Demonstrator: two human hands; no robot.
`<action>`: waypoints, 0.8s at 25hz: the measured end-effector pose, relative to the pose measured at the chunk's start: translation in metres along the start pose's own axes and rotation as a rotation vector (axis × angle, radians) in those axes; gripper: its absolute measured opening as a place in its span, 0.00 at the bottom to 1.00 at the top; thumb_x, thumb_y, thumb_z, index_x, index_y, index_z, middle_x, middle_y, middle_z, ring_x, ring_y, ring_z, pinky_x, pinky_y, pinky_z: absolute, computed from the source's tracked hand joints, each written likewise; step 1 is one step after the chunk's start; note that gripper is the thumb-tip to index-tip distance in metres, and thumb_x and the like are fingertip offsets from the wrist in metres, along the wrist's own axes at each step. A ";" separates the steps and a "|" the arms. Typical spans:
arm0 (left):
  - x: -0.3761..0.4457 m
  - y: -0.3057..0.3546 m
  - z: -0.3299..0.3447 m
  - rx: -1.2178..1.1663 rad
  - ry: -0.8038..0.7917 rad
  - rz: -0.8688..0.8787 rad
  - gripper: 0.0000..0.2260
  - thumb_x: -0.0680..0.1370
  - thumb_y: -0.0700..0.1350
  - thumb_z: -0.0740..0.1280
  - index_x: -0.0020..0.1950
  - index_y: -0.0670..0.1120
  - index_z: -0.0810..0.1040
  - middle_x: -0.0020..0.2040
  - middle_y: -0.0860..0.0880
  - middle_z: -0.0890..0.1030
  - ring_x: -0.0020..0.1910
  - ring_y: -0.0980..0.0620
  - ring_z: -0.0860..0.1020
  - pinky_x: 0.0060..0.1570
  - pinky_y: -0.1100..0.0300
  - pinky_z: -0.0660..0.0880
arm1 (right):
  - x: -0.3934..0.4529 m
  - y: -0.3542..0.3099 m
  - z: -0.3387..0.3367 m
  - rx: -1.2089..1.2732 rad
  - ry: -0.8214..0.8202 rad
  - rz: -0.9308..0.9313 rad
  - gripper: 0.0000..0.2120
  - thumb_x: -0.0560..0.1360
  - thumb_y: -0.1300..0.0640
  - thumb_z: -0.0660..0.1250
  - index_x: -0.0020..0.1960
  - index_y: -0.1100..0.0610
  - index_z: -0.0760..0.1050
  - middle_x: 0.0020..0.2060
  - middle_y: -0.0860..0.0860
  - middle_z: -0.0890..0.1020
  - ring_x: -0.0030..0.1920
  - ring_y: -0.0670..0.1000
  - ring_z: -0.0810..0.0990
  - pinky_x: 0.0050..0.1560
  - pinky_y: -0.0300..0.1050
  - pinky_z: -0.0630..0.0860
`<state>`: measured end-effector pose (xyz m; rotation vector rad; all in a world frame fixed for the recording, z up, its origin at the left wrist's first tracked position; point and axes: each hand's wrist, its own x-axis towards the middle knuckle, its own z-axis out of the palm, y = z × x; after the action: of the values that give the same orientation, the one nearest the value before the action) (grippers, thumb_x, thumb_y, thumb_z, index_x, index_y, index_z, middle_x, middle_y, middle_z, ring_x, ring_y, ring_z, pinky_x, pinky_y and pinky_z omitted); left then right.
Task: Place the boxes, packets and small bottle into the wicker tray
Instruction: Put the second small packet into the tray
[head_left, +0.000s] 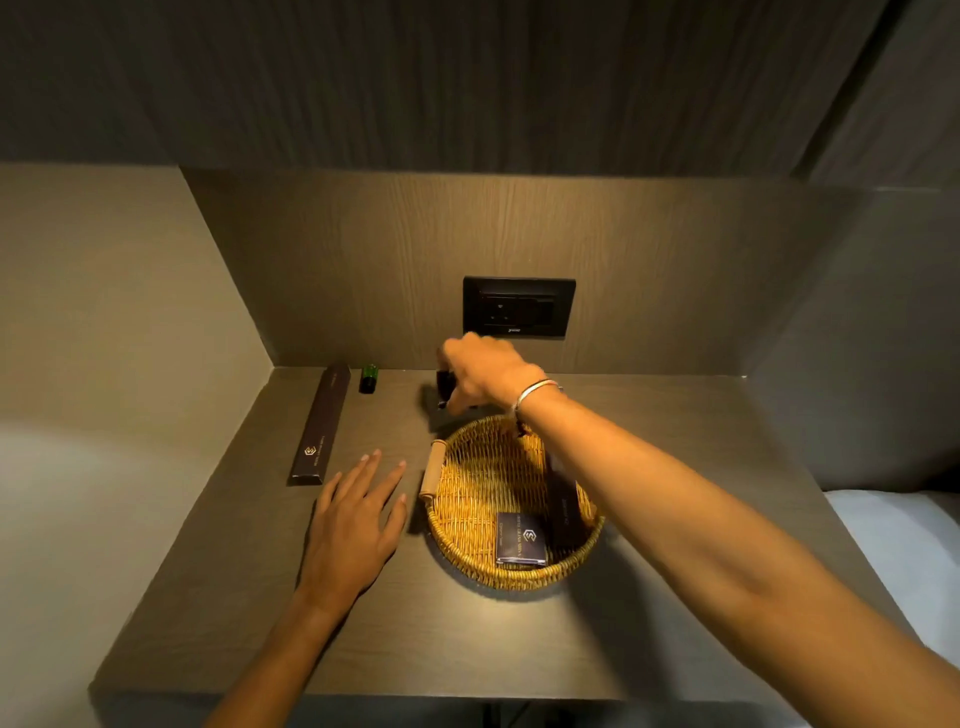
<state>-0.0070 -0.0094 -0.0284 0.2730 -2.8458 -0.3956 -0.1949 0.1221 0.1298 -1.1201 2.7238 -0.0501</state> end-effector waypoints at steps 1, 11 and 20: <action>0.000 0.000 0.001 0.003 0.005 0.002 0.23 0.80 0.57 0.52 0.74 0.53 0.68 0.75 0.45 0.69 0.74 0.49 0.65 0.71 0.48 0.60 | -0.010 0.006 -0.008 -0.005 0.022 0.020 0.32 0.67 0.50 0.78 0.67 0.58 0.71 0.62 0.60 0.76 0.61 0.63 0.76 0.58 0.58 0.74; 0.000 0.001 -0.001 0.012 0.014 -0.003 0.24 0.80 0.57 0.50 0.74 0.52 0.68 0.74 0.45 0.70 0.74 0.48 0.66 0.71 0.46 0.61 | -0.081 0.008 0.021 -0.186 -0.326 -0.077 0.24 0.62 0.52 0.82 0.45 0.56 0.69 0.43 0.51 0.73 0.47 0.55 0.77 0.43 0.51 0.73; 0.000 0.003 -0.003 -0.005 0.007 -0.013 0.24 0.80 0.57 0.50 0.73 0.51 0.69 0.74 0.44 0.70 0.73 0.47 0.67 0.71 0.45 0.63 | -0.065 0.017 0.031 0.009 -0.317 -0.042 0.21 0.65 0.53 0.81 0.54 0.55 0.77 0.49 0.52 0.78 0.45 0.54 0.77 0.40 0.47 0.74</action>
<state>-0.0067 -0.0069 -0.0250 0.2917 -2.8368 -0.4040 -0.1556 0.1808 0.1088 -1.0795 2.4185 0.1005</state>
